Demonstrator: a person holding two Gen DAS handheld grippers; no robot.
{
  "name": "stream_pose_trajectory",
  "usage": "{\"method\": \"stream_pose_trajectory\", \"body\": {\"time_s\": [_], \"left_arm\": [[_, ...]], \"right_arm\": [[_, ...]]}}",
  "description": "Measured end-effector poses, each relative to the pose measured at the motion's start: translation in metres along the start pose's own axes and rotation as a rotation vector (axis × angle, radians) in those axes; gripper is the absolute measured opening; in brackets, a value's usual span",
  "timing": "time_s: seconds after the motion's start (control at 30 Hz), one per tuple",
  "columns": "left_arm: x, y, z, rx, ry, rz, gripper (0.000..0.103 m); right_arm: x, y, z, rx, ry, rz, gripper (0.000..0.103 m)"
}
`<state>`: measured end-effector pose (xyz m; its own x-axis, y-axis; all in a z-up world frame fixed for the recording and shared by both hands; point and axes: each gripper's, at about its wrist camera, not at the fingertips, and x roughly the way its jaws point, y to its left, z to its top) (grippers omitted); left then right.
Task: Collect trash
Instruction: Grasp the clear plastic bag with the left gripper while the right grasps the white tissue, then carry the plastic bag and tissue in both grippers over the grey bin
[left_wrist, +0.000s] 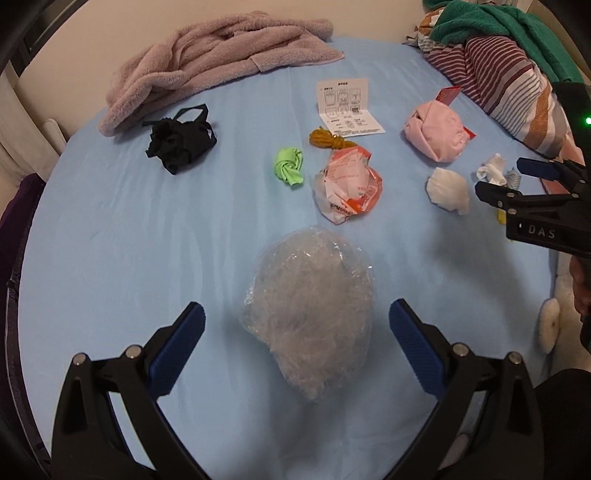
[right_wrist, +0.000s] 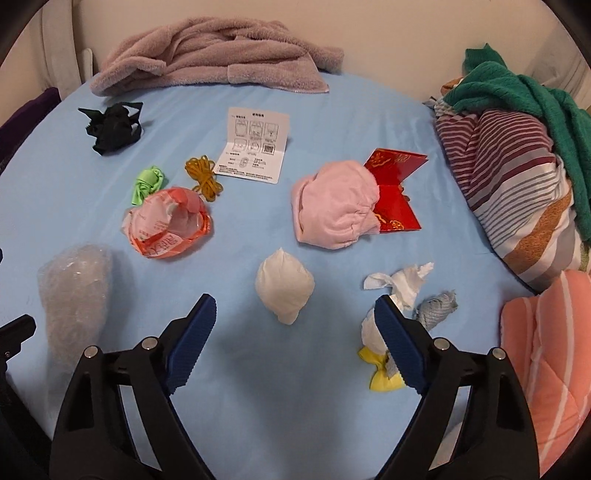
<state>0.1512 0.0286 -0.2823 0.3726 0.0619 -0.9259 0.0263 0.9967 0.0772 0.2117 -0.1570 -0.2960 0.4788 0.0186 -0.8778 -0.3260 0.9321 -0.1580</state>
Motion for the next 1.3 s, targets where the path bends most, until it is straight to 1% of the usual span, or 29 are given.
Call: {"method": "stream_pose_trajectory", "body": {"time_s": [0.17, 0.23, 0.3, 0.37, 0.4, 0.43, 0.47, 0.5, 0.53, 0.57, 0.6, 0.67, 0.8, 0.9, 1.0, 1.1, 1.2, 1.3], "left_arm": [[0.049, 0.001, -0.006, -0.032, 0.071, -0.014, 0.099], [0.065, 0.001, -0.007, -0.044, 0.09, -0.018, 0.099], [0.076, 0.001, -0.01, -0.046, 0.107, -0.019, 0.099], [0.086, -0.001, -0.013, -0.041, 0.12, -0.018, 0.096], [0.089, -0.002, -0.014, -0.042, 0.12, -0.017, 0.093], [0.09, -0.002, -0.015, -0.04, 0.122, -0.023, 0.083], [0.091, -0.003, -0.016, -0.038, 0.127, -0.036, 0.059], [0.091, -0.003, -0.016, -0.042, 0.133, -0.05, 0.054], [0.09, -0.003, -0.016, -0.045, 0.127, -0.058, 0.049], [0.087, -0.003, -0.015, -0.04, 0.12, -0.065, 0.039], [0.084, -0.004, -0.015, -0.033, 0.112, -0.068, 0.035], [0.074, -0.004, -0.017, -0.023, 0.091, -0.069, 0.032], [0.048, 0.006, -0.02, -0.034, 0.039, -0.058, 0.031], [0.019, 0.021, -0.025, -0.073, 0.004, -0.052, 0.031], [-0.009, 0.047, -0.033, -0.12, -0.031, -0.034, 0.031], [-0.036, 0.083, -0.047, -0.177, -0.059, -0.013, 0.031], [-0.066, 0.119, -0.07, -0.238, -0.08, 0.022, 0.031], [-0.096, 0.157, -0.097, -0.306, -0.103, 0.055, 0.031]], "right_arm": [[0.054, 0.002, 0.002, -0.022, 0.035, 0.003, 0.084], [0.072, 0.004, 0.0, -0.032, 0.064, 0.006, 0.077], [0.087, 0.005, -0.004, -0.028, 0.101, 0.03, 0.06], [0.086, 0.005, -0.007, -0.018, 0.072, 0.039, 0.058], [0.084, 0.008, -0.007, -0.032, 0.067, 0.06, 0.047], [0.081, 0.01, -0.007, -0.036, 0.063, 0.068, 0.041], [0.078, 0.011, -0.007, -0.039, 0.059, 0.067, 0.037], [0.075, 0.013, -0.007, -0.045, 0.055, 0.073, 0.034], [0.071, 0.015, -0.008, -0.049, 0.054, 0.082, 0.033], [0.066, 0.016, -0.008, -0.051, 0.052, 0.089, 0.032], [0.06, 0.017, -0.009, -0.051, 0.048, 0.096, 0.031], [0.044, 0.02, -0.009, -0.056, 0.033, 0.11, 0.031], [0.006, 0.029, -0.01, -0.083, 0.004, 0.126, 0.031], [-0.02, 0.045, -0.004, -0.115, -0.023, 0.135, 0.031], [-0.05, 0.064, -0.001, -0.145, -0.051, 0.156, 0.031], [-0.082, 0.1, 0.005, -0.192, -0.08, 0.184, 0.031], [-0.111, 0.134, 0.008, -0.241, -0.108, 0.214, 0.031], [-0.143, 0.178, 0.01, -0.306, -0.139, 0.255, 0.031]]}}
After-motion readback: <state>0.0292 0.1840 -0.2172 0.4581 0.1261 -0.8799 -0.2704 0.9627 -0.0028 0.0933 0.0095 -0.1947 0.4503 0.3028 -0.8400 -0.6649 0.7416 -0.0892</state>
